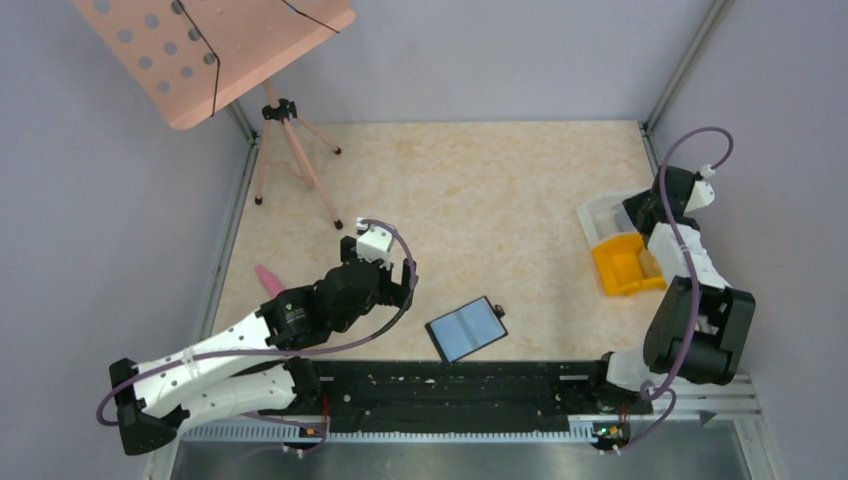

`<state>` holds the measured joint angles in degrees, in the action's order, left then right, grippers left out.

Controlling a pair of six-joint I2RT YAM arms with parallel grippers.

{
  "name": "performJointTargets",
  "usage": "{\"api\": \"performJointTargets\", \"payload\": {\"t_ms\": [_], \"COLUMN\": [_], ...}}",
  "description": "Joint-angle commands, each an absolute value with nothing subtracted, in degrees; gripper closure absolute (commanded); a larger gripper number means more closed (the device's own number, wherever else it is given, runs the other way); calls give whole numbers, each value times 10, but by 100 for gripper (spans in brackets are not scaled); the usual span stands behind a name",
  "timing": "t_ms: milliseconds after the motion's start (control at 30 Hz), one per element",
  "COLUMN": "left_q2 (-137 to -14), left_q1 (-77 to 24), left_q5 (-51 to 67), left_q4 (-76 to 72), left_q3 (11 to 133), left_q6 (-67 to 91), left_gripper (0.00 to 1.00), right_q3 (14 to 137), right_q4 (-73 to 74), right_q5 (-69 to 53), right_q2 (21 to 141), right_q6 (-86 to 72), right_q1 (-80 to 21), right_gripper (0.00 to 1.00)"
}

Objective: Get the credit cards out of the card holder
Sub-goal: Place the credit card in the storage box.

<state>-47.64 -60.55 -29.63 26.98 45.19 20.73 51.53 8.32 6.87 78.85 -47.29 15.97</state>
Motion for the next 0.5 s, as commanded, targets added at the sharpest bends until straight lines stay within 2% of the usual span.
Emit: {"api": "performJointTargets", "payload": {"t_ms": [0,467], "left_q2": [-478,-489], "left_q1": [-606,-606], "left_q5": [-309,-319], "left_q4": [248,256], "left_q3": [452,457], "left_q6": [200,203], "left_gripper": [1,1], "right_q3": [572,604], "right_q4": [72,33], "right_q5": [104,86], "right_q2": [838,952], "right_q6": [-493,-525], "right_q1": [177,196], "right_gripper": [100,100]}}
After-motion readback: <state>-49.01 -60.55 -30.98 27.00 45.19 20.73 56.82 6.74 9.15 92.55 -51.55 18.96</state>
